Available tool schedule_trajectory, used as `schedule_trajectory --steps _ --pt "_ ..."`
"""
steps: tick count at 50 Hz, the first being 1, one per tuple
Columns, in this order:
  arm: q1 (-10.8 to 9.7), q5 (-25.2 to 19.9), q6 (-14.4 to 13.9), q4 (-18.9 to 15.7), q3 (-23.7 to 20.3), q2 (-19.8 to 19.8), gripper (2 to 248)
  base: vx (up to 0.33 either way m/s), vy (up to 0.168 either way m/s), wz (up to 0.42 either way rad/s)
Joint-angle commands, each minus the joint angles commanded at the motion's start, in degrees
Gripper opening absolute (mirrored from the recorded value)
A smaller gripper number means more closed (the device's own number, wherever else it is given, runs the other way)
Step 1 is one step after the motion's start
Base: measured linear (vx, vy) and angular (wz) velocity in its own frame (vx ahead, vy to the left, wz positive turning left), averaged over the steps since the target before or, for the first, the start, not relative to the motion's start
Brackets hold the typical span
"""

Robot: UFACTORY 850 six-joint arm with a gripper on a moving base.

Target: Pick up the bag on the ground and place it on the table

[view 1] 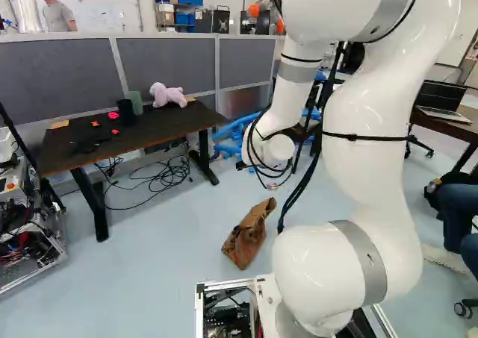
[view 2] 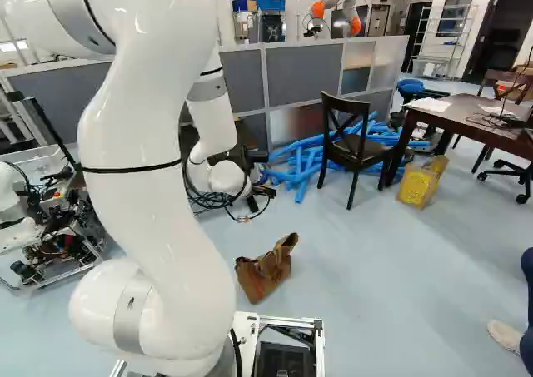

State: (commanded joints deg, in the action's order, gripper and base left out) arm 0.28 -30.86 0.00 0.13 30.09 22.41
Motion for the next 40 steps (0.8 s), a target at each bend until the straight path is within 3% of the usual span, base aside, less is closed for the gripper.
schedule_trajectory --steps 40 --pt "0.3 7.96 0.0 5.92 7.92 11.58 247 0.0 0.0 0.0"
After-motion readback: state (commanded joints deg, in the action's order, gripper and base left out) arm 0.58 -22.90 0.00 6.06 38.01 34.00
